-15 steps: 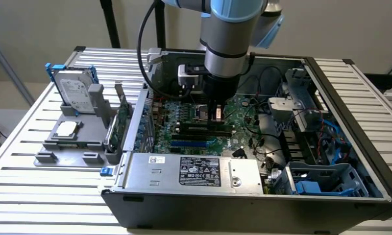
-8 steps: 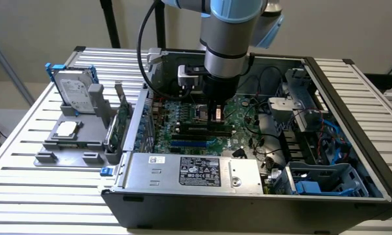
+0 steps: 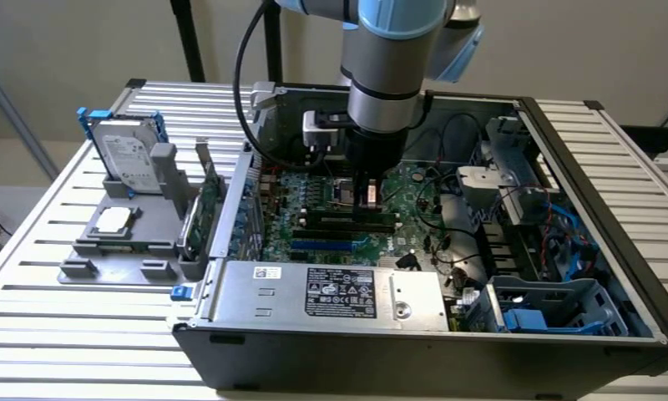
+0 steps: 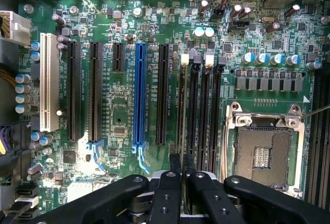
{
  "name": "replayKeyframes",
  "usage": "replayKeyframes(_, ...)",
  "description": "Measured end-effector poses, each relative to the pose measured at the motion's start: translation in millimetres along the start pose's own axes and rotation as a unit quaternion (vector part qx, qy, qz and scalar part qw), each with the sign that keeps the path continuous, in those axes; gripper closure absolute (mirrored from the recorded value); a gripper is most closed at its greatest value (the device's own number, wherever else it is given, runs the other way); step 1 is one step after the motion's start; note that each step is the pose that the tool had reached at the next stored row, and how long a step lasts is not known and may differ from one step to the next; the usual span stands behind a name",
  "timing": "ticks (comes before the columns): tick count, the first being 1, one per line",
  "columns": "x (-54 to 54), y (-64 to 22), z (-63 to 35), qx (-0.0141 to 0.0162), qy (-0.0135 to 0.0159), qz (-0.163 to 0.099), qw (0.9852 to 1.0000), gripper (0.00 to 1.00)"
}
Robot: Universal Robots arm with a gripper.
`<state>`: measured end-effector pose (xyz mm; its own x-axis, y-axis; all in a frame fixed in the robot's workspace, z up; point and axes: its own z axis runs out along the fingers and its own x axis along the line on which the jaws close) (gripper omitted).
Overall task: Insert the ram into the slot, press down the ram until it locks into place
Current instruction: 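Insert the ram into the slot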
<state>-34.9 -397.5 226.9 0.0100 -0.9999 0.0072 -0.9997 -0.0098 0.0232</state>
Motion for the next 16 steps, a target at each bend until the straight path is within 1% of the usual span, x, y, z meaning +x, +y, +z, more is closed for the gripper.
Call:
replayKeyframes(15,-0.3,0.2,2.6,0.0003,0.0002,0.000,1.0000,0.87)
replayKeyframes(16,-0.3,0.3,2.4,0.0002,0.0002,0.000,1.0000,0.85)
